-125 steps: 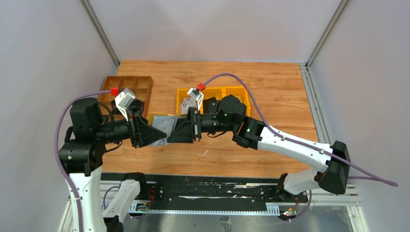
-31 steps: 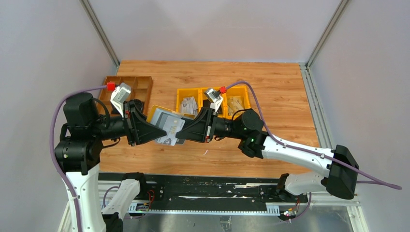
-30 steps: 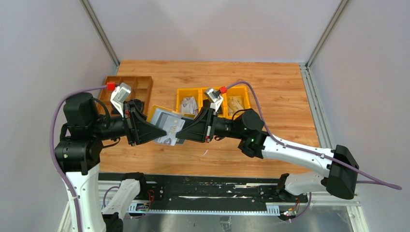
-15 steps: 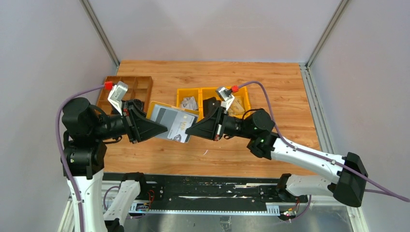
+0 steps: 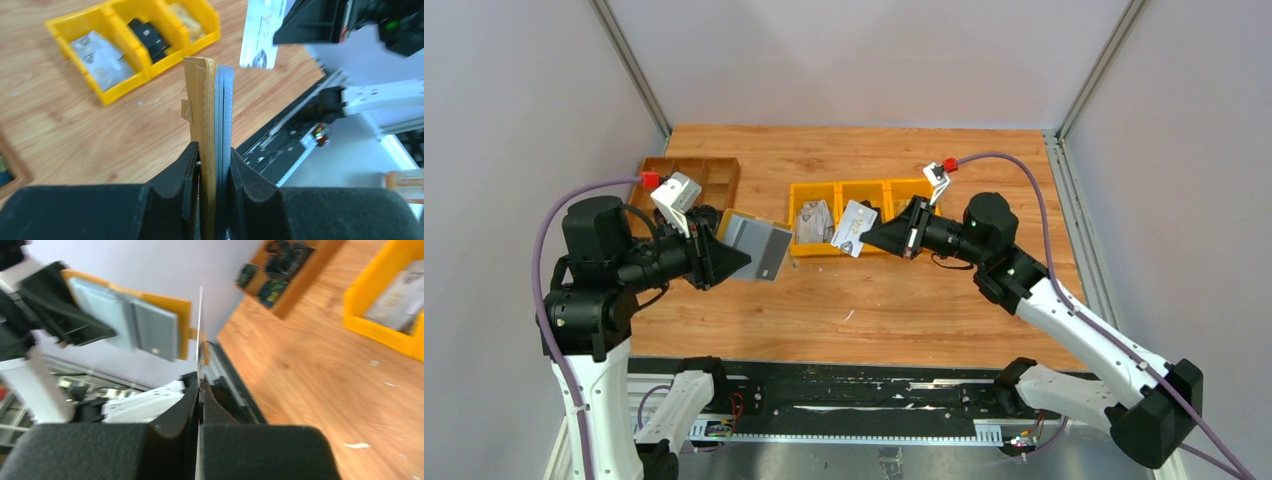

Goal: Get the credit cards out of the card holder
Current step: Place the credit card in the storage box.

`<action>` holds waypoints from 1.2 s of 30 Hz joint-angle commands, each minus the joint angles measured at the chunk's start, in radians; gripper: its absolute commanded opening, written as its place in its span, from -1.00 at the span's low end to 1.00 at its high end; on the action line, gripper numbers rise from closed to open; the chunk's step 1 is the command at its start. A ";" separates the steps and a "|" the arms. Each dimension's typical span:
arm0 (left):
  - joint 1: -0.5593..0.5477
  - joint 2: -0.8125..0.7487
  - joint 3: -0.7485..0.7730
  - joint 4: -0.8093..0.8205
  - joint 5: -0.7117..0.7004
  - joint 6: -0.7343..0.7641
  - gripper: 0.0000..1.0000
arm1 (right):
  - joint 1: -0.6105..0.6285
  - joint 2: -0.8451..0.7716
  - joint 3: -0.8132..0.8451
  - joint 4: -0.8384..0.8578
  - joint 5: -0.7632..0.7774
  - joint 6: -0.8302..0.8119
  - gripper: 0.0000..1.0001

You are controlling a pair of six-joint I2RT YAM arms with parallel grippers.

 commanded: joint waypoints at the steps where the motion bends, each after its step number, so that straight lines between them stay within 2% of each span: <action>1: -0.004 -0.004 0.037 -0.147 -0.134 0.209 -1.00 | -0.044 0.110 0.117 -0.266 0.044 -0.198 -1.00; 8: -0.005 -0.048 0.033 -0.172 0.003 0.219 -1.00 | -0.028 0.554 0.386 -0.345 0.095 -0.319 -1.00; 15: -0.006 -0.070 0.017 -0.173 0.054 0.205 -1.00 | 0.011 0.888 0.692 -0.460 0.153 -0.385 -1.00; 23: -0.007 -0.075 0.039 -0.173 0.074 0.187 -1.00 | 0.029 1.144 0.916 -0.551 0.208 -0.432 -1.00; 31: -0.006 -0.079 0.062 -0.173 0.083 0.174 -1.00 | 0.028 1.259 1.031 -0.582 0.240 -0.457 -1.00; 32: -0.006 -0.079 0.064 -0.174 0.085 0.174 -1.00 | 0.029 1.265 1.035 -0.584 0.245 -0.458 -0.96; 36: -0.007 -0.078 0.073 -0.172 0.095 0.170 -1.00 | 0.029 1.239 1.044 -0.599 0.250 -0.468 -0.46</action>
